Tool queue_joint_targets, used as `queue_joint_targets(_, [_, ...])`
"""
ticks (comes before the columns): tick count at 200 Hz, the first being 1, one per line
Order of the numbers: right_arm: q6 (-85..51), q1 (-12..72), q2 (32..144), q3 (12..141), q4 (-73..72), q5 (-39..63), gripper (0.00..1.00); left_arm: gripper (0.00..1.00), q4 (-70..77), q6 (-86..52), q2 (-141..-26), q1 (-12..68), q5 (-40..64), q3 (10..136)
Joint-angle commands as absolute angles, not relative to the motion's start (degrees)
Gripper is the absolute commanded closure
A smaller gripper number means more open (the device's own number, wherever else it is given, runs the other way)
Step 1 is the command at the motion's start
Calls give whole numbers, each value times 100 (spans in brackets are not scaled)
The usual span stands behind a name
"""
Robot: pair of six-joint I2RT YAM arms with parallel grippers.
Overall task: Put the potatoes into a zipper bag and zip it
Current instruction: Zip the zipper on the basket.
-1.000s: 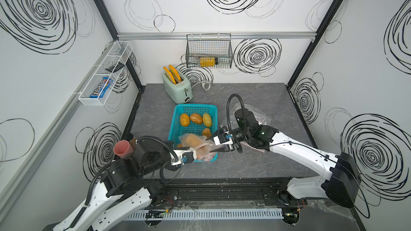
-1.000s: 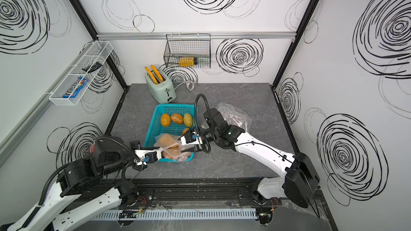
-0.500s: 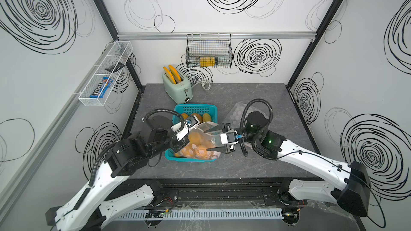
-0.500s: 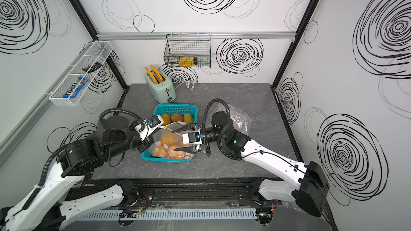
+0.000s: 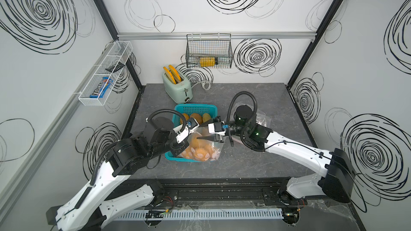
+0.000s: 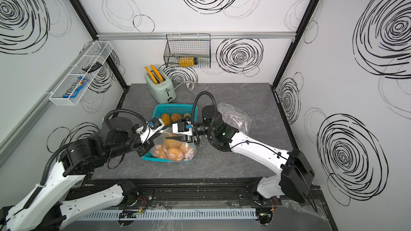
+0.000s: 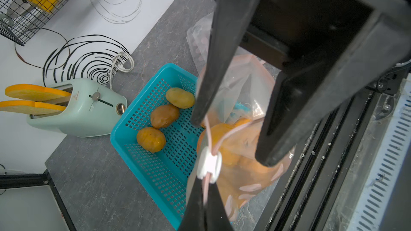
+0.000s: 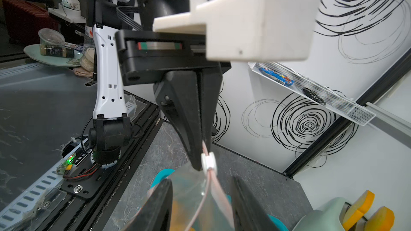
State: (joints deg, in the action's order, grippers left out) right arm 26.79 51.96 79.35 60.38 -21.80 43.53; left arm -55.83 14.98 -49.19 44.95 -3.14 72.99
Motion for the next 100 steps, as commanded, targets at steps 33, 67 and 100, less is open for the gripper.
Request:
queue_joint_targets(33, [2637,5327,8265,6524,-2071,4786,60,100,-5493,1433,-4921,4525,-183,7269])
queue_joint_targets(67, [2811,5465,8387,6600,-1867,4790,70,100,-5469,1430,-4911,4518,-189,7254])
queue_joint_targets(100, [2843,5463,8404,6645,-1819,4735,80,100,-5471,1442,-4903,4524,-201,7233])
